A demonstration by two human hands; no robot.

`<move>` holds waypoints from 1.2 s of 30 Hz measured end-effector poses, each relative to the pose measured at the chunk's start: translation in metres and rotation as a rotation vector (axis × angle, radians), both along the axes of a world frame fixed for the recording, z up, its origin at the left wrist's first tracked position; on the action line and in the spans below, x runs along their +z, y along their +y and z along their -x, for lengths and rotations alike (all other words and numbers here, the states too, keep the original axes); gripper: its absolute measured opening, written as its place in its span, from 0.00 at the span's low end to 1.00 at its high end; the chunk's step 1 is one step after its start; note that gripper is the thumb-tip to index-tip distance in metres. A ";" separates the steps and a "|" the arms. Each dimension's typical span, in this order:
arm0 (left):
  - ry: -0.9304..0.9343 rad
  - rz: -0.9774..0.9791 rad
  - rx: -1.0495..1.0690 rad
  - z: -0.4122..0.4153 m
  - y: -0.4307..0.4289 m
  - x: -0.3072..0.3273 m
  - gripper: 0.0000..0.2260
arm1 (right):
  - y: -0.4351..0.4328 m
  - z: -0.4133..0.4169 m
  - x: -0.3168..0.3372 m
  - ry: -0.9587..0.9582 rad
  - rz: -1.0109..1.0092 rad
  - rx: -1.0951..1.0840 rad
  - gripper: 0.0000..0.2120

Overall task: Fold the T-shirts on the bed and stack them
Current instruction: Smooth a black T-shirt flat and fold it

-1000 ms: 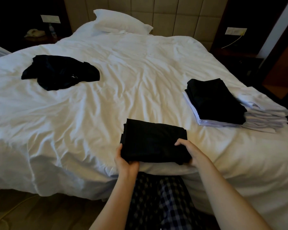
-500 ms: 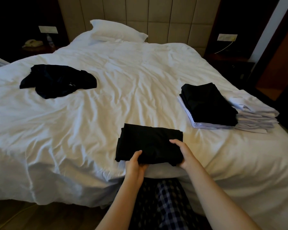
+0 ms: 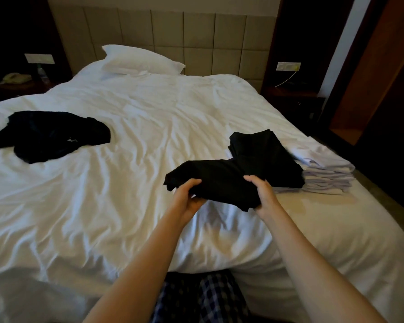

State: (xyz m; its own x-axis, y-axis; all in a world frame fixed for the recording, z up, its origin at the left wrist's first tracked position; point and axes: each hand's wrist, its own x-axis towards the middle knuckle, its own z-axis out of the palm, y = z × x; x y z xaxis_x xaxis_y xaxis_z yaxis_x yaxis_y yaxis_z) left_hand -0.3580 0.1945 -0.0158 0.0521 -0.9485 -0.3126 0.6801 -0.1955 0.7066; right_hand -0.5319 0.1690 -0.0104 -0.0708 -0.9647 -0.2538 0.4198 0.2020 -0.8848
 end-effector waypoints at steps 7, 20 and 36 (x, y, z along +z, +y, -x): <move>-0.010 0.114 -0.131 0.041 -0.055 0.047 0.08 | -0.026 0.040 0.022 -0.051 0.109 -0.206 0.23; -0.076 0.072 -0.393 0.151 -0.179 0.085 0.09 | -0.092 0.119 0.049 0.028 0.221 -0.575 0.30; -0.487 0.071 -0.529 0.272 -0.257 0.014 0.37 | -0.160 0.187 -0.017 0.093 -0.126 -0.837 0.29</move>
State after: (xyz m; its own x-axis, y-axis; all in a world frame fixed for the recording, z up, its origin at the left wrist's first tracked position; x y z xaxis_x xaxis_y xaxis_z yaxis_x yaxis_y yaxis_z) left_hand -0.6298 -0.0623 -0.0017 -0.3019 -0.9025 -0.3071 0.1121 -0.3535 0.9287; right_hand -0.7192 0.0087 -0.0276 -0.7740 -0.5499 -0.3138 0.4017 -0.0434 -0.9147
